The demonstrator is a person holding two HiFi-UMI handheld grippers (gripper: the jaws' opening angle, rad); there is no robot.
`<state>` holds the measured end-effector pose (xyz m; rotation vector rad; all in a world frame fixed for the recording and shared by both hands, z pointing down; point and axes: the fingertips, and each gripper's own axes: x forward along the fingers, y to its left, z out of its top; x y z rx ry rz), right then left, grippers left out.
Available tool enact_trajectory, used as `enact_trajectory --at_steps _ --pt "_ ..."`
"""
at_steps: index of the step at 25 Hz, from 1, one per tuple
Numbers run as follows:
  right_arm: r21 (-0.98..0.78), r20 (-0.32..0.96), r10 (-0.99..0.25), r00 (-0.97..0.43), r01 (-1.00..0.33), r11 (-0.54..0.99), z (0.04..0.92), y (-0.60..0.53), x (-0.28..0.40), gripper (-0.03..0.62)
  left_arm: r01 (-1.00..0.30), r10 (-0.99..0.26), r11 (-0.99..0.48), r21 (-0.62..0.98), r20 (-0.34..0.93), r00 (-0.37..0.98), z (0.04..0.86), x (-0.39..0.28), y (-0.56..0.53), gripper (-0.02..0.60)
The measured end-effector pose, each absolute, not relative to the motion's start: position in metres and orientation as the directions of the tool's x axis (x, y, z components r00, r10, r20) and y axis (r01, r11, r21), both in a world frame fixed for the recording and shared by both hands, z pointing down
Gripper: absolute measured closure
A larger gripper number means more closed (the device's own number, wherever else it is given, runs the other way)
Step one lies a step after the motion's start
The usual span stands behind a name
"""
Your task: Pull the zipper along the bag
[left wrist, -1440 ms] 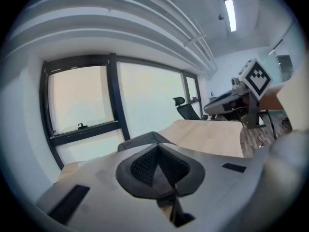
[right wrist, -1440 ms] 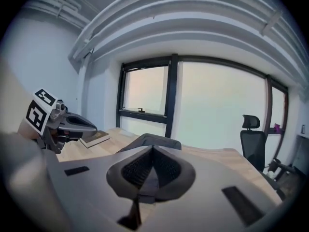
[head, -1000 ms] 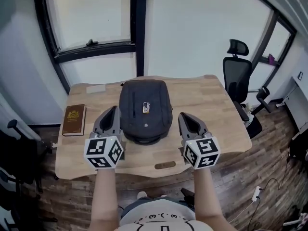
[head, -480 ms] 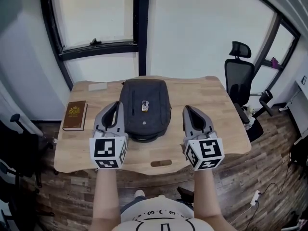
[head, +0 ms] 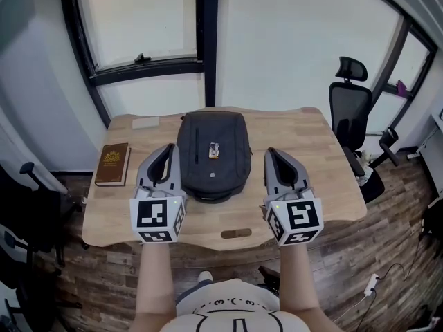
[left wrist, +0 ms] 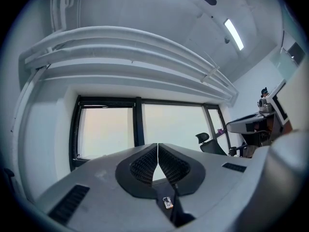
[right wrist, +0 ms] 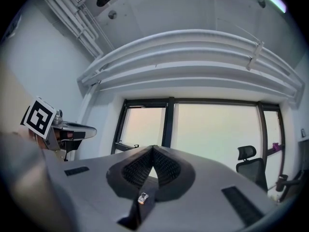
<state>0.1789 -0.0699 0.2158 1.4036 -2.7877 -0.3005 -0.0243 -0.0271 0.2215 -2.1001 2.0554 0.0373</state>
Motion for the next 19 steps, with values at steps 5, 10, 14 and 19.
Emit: enact_trajectory --at_steps 5,10,14,19 --pt "0.174 -0.082 -0.787 -0.612 -0.786 0.594 0.215 -0.068 0.170 0.543 -0.992 -0.985 -0.025 -0.127 -0.168 0.046 0.218 -0.024 -0.028 0.565" --pt "0.175 -0.087 -0.781 -0.618 -0.782 0.599 0.213 -0.065 0.168 0.543 -0.991 -0.984 -0.021 -0.131 -0.173 0.044 0.216 -0.024 -0.027 0.565" --pt "0.170 -0.097 -0.785 -0.612 -0.787 0.593 0.211 -0.063 0.171 0.543 -0.991 -0.983 -0.015 -0.132 -0.181 0.039 0.213 -0.028 -0.022 0.565" --pt "0.178 -0.104 -0.785 -0.611 -0.788 0.590 0.207 -0.059 0.172 0.543 -0.991 -0.982 -0.004 -0.134 -0.189 0.029 0.210 -0.035 -0.016 0.565"
